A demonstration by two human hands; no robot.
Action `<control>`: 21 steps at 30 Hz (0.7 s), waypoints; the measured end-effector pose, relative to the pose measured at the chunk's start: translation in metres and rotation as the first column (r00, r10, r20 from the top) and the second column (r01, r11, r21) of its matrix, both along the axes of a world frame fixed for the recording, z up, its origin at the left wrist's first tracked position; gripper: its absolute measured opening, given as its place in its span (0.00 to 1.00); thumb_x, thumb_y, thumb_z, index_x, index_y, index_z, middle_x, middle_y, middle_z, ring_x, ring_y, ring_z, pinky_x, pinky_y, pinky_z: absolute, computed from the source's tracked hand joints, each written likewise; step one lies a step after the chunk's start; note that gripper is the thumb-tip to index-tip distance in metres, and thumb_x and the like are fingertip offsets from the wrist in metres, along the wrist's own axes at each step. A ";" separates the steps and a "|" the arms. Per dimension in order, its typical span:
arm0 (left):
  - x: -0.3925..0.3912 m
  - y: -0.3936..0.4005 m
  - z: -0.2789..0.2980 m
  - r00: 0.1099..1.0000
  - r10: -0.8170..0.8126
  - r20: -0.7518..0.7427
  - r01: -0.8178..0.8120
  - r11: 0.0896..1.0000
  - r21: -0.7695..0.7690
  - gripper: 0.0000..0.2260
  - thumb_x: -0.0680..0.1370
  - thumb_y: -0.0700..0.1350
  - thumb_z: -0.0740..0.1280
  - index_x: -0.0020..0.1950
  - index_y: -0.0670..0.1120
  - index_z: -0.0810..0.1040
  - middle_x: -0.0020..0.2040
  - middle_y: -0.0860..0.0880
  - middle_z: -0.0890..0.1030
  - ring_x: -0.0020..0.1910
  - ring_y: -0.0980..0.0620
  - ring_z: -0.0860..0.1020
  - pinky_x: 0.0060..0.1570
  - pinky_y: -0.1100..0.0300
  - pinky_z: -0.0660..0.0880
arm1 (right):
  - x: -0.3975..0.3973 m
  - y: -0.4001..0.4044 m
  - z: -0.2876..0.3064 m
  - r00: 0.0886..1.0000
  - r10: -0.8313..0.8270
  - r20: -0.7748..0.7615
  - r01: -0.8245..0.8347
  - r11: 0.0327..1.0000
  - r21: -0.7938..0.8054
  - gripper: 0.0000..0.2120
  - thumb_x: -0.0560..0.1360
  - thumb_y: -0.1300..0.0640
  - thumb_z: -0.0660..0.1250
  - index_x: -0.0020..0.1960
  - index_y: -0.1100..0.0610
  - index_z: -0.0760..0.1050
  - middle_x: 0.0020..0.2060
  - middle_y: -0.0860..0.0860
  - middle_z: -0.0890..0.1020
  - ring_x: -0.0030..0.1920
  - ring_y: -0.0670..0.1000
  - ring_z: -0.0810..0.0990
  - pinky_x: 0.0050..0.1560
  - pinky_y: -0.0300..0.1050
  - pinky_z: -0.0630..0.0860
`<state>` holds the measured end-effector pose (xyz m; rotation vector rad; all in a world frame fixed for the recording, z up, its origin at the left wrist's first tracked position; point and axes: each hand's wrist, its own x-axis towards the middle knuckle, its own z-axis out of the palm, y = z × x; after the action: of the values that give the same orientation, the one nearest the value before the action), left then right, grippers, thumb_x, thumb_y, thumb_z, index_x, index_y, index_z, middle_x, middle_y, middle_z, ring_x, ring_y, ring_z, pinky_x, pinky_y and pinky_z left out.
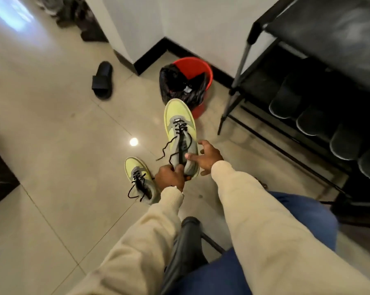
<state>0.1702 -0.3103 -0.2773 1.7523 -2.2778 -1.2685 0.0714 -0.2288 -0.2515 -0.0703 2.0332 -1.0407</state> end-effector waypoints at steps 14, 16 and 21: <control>-0.015 0.142 0.191 0.683 -0.470 -0.558 0.339 0.882 -0.328 0.14 0.72 0.56 0.65 0.36 0.45 0.74 0.31 0.49 0.79 0.31 0.46 0.78 0.33 0.49 0.78 | 0.039 0.169 0.197 0.691 -0.449 -0.567 0.454 0.879 -0.144 0.21 0.72 0.55 0.67 0.64 0.53 0.71 0.57 0.58 0.75 0.58 0.60 0.73 0.57 0.49 0.72; -0.026 0.172 0.207 0.631 -0.534 -0.562 0.424 0.845 -0.327 0.15 0.73 0.58 0.66 0.41 0.46 0.74 0.34 0.48 0.80 0.34 0.46 0.79 0.36 0.48 0.79 | 0.044 0.207 0.209 0.614 -0.519 -0.595 0.547 0.823 -0.155 0.19 0.72 0.54 0.66 0.62 0.53 0.73 0.56 0.59 0.76 0.57 0.61 0.73 0.56 0.50 0.72; -0.047 0.262 0.226 0.433 -0.692 -0.578 0.668 0.677 -0.310 0.18 0.74 0.62 0.66 0.47 0.47 0.76 0.38 0.51 0.80 0.37 0.50 0.80 0.39 0.50 0.80 | 0.062 0.304 0.225 0.413 -0.672 -0.615 0.760 0.626 -0.174 0.18 0.73 0.53 0.67 0.61 0.56 0.75 0.57 0.60 0.78 0.60 0.63 0.72 0.59 0.50 0.70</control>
<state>0.1228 -0.0487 -0.0516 0.1169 -2.4947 -1.5493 0.1331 0.0748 -0.0269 0.7087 2.8694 -1.5477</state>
